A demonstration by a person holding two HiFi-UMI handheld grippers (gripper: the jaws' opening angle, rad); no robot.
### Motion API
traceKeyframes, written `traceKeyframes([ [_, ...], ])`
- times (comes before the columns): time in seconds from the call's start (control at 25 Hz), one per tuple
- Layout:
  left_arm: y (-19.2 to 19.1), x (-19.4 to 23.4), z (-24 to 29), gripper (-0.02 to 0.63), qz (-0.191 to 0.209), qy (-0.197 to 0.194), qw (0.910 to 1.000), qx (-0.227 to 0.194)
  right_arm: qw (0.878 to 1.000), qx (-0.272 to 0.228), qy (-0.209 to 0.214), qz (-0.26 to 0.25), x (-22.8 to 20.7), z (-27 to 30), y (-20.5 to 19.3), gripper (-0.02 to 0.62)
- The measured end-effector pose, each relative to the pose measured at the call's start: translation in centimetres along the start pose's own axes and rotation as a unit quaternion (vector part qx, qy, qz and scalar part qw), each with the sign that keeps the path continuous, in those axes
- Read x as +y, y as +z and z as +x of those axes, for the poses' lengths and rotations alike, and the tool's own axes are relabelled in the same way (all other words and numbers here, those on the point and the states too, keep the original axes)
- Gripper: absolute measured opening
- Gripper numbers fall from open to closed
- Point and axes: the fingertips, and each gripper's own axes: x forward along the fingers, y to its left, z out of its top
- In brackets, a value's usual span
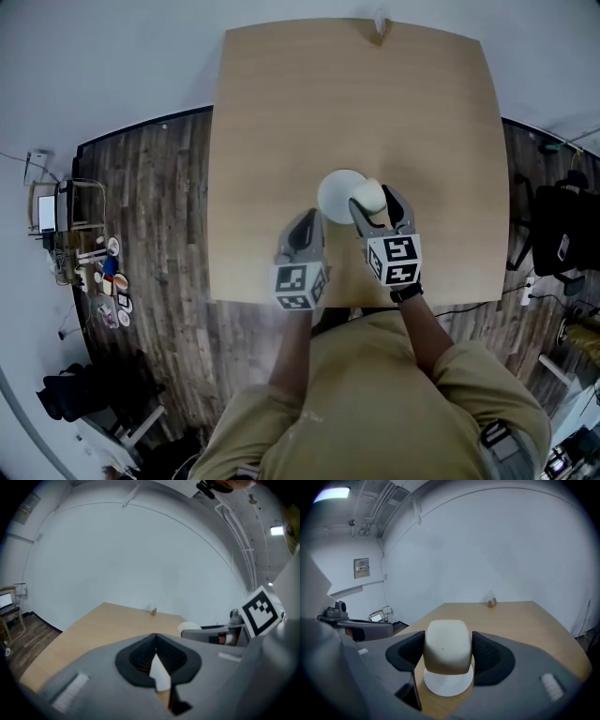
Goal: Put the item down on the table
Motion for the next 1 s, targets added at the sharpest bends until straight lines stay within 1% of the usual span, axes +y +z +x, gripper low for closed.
traceKeyframes([
  [0.32,-3.8,1.4,2.3,0.003,-0.02,0.024,0.999,0.032,0.998,0.058,0.024,0.015,-0.5,4.9,-5.3,0.318],
  [0.64,-7.2,3.2,3.4,0.003,-0.037,0.05,0.9963,0.059,0.995,0.089,0.049,-0.018,0.3,10.0,-8.9,0.318],
  [1.0,-9.1,3.9,4.7,0.003,-0.049,0.057,0.9945,0.074,0.992,0.114,0.049,-0.033,-0.6,12.2,-11.9,0.318],
])
